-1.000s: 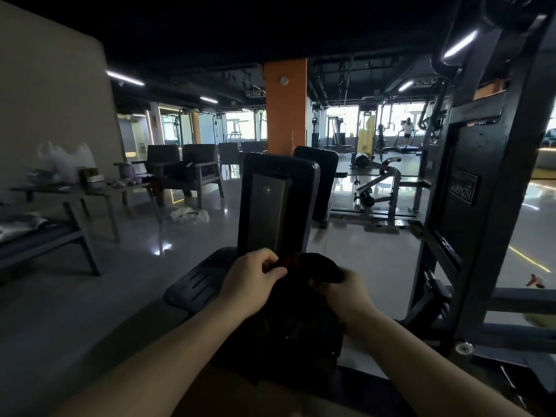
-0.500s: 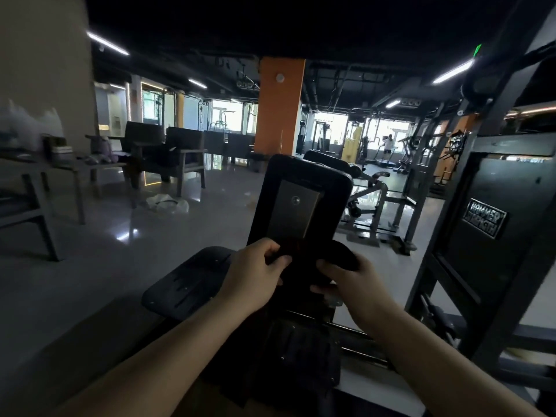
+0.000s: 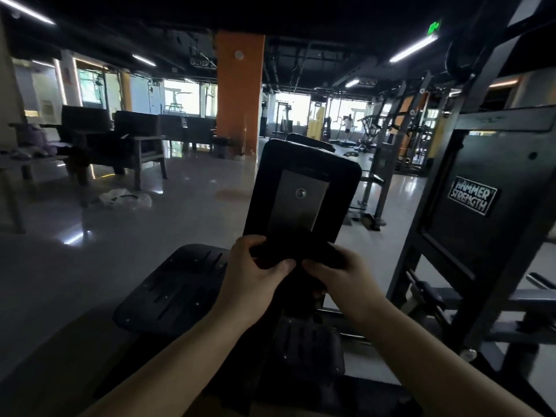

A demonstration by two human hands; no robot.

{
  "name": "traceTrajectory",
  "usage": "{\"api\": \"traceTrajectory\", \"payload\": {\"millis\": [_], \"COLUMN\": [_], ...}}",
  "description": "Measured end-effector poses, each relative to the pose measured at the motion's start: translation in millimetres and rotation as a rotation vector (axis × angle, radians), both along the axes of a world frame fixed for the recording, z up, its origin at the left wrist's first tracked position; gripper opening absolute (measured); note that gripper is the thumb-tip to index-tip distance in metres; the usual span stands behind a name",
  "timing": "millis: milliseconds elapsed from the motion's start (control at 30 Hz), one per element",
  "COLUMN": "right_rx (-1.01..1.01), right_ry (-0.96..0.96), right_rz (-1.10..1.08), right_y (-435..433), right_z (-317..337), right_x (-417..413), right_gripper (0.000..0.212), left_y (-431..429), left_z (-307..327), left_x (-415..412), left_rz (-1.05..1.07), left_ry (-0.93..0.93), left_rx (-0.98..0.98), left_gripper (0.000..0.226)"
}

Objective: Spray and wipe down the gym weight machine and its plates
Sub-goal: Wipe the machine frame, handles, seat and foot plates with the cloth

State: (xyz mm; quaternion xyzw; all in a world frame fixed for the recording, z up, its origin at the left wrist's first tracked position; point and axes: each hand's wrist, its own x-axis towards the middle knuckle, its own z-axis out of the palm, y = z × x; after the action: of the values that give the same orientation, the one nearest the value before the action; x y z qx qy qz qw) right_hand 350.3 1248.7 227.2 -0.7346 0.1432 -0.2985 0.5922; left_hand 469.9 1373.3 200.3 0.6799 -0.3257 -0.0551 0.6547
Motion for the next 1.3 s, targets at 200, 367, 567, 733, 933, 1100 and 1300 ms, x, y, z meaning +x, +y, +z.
{"api": "traceTrajectory", "payload": {"millis": [200,367,567,733,933,1100,1300], "right_rx": [0.015,0.042,0.265,0.132,0.103,0.056,0.104], "right_ry": [-0.022,0.020,-0.023,0.004,0.007,0.014,0.013], "right_rz": [-0.135,-0.245,-0.324,-0.453,-0.517,-0.554,-0.638], "right_y": [-1,9,34,55,78,99,113], "right_z": [-16,-26,-28,-18,-15,-16,-25], "right_x": [7,15,26,40,51,54,50], "right_gripper": [0.010,0.015,0.017,0.018,0.021,0.019,0.013], "left_y": [-15,-13,4,14,34,47,56], "left_z": [-17,-21,-24,-22,-15,-11,3], "left_x": [20,31,52,56,69,77,93], "left_rz": [0.028,-0.081,-0.190,-0.404,-0.421,-0.351,-0.282], "left_ry": [0.007,-0.115,-0.170,-0.089,-0.051,-0.052,-0.172], "left_rx": [-0.040,-0.097,-0.105,-0.094,-0.148,-0.133,-0.079], "left_gripper": [0.038,0.024,0.027,0.039,0.030,0.023,0.020]}}
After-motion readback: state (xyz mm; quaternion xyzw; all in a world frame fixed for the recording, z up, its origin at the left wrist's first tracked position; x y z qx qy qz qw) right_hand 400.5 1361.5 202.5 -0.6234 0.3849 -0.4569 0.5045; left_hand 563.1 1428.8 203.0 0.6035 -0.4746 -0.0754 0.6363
